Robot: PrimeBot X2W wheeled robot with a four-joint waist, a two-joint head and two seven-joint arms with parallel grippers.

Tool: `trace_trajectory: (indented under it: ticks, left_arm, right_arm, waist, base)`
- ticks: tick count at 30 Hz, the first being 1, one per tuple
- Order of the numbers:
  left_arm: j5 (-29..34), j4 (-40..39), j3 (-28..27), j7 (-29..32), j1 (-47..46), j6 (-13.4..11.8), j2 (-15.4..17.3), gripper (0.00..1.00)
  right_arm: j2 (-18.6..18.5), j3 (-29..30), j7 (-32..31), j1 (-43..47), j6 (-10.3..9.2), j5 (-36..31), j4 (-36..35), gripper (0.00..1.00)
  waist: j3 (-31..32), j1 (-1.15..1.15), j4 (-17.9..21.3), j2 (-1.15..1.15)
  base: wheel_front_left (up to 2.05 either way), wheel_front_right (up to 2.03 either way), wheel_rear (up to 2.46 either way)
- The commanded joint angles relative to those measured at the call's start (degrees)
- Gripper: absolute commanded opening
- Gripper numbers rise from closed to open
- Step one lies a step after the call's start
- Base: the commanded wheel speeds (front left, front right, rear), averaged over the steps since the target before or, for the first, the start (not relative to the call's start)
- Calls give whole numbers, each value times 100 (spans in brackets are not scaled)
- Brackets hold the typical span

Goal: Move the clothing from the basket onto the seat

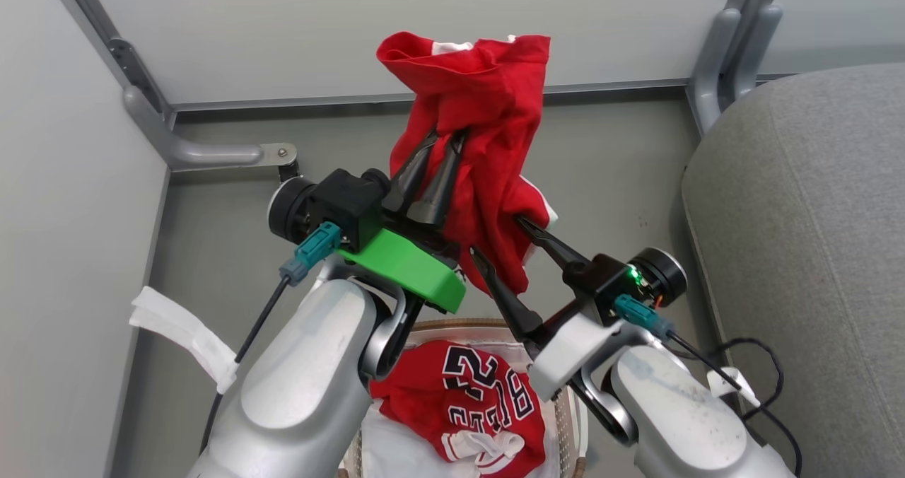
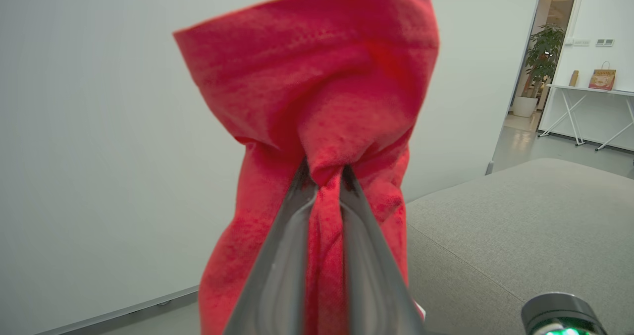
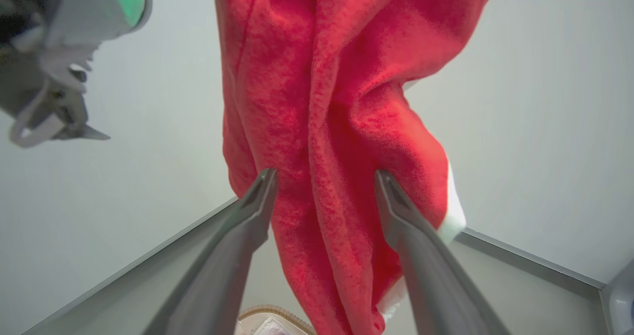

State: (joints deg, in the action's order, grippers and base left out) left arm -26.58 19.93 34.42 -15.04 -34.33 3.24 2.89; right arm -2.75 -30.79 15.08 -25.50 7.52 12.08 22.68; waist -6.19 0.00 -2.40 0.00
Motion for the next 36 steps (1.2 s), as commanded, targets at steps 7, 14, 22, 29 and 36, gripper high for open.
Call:
trace_trajectory:
  ticks: [7,14,22,29,36]
  left_arm:
    - [-243,-155,331,-21,-92,-83,9,0]
    - [-521,-295,718,-21,-55,-107,8,0]
    - [-761,-382,919,-21,-62,-165,8,0]
    - [-837,-404,919,-21,-115,-184,8,0]
    - [-790,-439,875,-21,-116,-212,7,0]
  right_arm:
    - [-24,-37,13,-570,-6,47,318,100]
    - [-28,-232,13,-965,-6,52,526,100]
    - [-27,-110,13,-1195,-6,165,593,28]
    - [-27,-87,13,-1279,-6,354,675,0]
    - [-29,23,13,-1182,-6,267,706,0]
  waist:
    - [-43,0,-321,0]
    - [-50,0,-520,0]
    - [-126,0,-671,0]
    - [-180,0,-761,0]
    - [-235,0,-742,0]
  base:
    - [0,0,0]
    - [0,0,0]
    - [0,0,0]
    - [0,0,0]
    - [0,0,0]
